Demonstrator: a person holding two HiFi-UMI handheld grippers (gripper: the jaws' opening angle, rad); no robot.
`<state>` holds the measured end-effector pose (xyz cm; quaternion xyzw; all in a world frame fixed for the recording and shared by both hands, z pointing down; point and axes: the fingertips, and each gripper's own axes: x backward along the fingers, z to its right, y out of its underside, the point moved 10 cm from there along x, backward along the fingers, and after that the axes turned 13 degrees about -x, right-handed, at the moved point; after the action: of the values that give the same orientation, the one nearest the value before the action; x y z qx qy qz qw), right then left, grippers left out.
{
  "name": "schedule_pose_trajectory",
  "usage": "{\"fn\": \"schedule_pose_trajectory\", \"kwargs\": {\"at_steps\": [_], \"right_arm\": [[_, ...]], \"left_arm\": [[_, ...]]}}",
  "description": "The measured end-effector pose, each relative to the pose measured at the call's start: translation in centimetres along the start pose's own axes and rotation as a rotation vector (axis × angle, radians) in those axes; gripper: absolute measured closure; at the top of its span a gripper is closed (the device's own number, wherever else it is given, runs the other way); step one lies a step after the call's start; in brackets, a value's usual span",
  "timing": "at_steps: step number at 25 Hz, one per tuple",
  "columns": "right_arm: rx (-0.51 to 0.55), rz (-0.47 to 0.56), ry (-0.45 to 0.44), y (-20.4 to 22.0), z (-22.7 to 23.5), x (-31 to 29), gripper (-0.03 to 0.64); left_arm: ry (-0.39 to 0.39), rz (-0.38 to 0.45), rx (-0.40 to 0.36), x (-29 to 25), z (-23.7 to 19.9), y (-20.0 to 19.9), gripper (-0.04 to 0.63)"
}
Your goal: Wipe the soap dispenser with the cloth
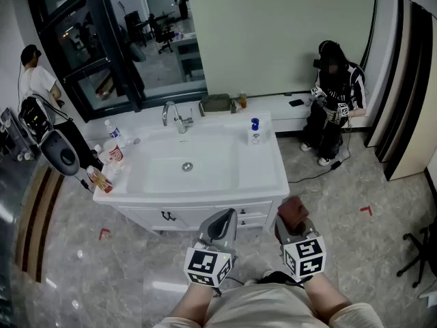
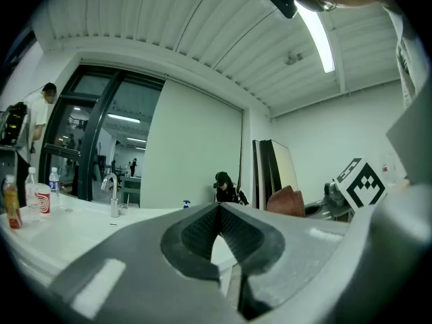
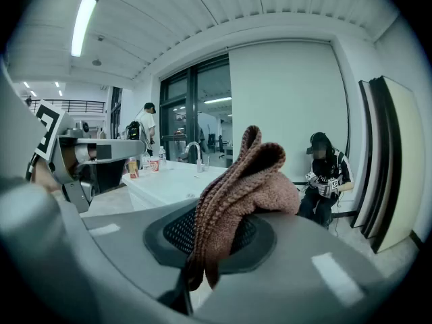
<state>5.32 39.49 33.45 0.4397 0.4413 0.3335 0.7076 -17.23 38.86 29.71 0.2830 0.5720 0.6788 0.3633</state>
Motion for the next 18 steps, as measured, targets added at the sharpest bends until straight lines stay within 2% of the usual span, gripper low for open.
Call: {"fn": "schedule_pose_trajectory", "kwargs": {"at_steps": [18], "right_arm": [[-0.056,-0.033,0.018,0.7,0.4,-1.4,0.54]], "left_arm": [[0.01,-0.031,0.024,-1.0,-1.4,1.2,0.595]]}}
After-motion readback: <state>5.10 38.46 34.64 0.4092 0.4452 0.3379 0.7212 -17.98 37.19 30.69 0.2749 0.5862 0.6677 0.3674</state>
